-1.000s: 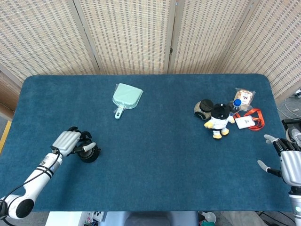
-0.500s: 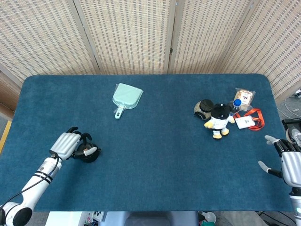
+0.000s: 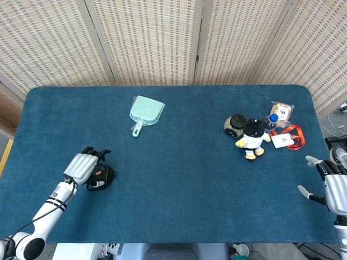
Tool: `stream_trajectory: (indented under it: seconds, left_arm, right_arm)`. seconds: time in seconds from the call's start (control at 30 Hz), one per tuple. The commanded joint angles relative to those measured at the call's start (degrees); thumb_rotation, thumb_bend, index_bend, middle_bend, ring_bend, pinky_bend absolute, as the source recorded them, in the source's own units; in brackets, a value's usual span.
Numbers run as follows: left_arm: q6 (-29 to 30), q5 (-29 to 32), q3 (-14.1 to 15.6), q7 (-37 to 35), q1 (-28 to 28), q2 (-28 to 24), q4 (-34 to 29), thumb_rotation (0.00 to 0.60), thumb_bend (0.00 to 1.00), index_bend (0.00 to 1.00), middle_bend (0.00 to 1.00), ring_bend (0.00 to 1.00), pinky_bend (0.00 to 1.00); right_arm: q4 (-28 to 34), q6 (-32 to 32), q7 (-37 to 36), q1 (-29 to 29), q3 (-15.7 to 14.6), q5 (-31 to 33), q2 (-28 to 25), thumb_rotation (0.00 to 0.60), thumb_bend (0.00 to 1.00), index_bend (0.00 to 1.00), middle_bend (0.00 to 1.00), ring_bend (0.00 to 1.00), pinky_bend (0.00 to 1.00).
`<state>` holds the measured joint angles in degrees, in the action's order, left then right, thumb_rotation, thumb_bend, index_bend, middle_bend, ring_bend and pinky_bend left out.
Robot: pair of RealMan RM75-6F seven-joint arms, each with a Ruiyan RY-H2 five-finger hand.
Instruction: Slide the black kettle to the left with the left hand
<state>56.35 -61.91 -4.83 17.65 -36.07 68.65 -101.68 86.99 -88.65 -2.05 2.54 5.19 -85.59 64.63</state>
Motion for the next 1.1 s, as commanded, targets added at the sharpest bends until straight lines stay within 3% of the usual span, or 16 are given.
stream_trajectory:
  seconds: [0.03, 0.53, 0.73, 1.1]
  left_arm:
    - [-0.27, 0.38, -0.28, 0.09, -0.45, 0.87, 0.61, 0.6, 0.1, 0.06, 0.25, 0.16, 0.1]
    - [-1.6, 3.07, 0.88, 2.72, -1.42, 3.52, 3.18, 0.597, 0.1, 0.0, 0.12, 0.07, 0.1]
    - [-1.18, 2.6, 0.4, 1.24, -1.15, 3.37, 2.69, 0.495, 0.1, 0.0, 0.12, 0.06, 0.1]
    - [-1.96, 3.87, 0.37, 3.1, -2.32, 4.8, 2.63, 0.495, 0.1, 0.0, 0.12, 0.06, 0.1]
  right_arm:
    - [0.01, -0.01, 0.05, -0.08, 0.03, 0.13, -0.05, 0.6, 0.11, 0.25, 0.36, 0.27, 0.34]
    - [-0.56, -4.84, 1.29, -0.07, 3.16, -0.11, 0.9, 0.6, 0.11, 0.25, 0.31, 0.23, 0.34]
    - [-0.2, -4.38, 2.1, 0.09, 3.08, -0.02, 0.96, 0.6, 0.11, 0.25, 0.31, 0.23, 0.34]
    - [-0.64, -4.53, 1.13, -0.43, 2.94, 0.33, 0.84, 0.6, 0.11, 0.25, 0.3, 0.23, 0.34]
